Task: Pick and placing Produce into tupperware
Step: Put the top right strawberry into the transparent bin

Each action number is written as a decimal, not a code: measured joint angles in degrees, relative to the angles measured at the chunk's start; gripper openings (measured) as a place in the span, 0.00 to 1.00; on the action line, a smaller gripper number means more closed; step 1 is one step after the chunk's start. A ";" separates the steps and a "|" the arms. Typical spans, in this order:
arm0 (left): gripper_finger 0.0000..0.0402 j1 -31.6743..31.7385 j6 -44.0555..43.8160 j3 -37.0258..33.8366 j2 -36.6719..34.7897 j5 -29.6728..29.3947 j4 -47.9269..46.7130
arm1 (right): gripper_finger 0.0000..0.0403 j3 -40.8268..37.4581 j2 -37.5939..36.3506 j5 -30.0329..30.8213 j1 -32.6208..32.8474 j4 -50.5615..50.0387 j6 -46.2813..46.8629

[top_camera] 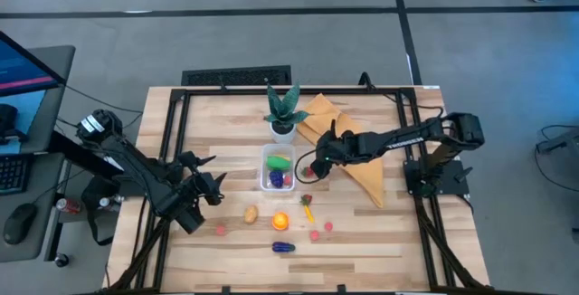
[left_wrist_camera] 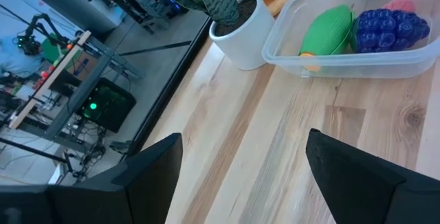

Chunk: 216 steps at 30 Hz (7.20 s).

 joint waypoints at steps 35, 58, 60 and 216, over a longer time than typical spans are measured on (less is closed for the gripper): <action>0.75 -0.01 0.00 0.00 0.01 0.42 0.82 | 0.55 0.02 1.90 -0.04 1.44 -0.01 1.14; 0.75 -0.02 0.02 0.02 0.02 0.85 0.79 | 0.55 -0.04 5.66 -1.17 0.00 0.60 -0.47; 0.75 -0.02 0.02 0.02 0.02 0.85 0.79 | 0.55 -0.04 5.66 -1.39 0.00 0.57 -0.65; 0.75 0.00 0.33 0.02 0.00 4.00 0.79 | 0.35 16.92 5.62 -1.74 9.44 6.19 -20.43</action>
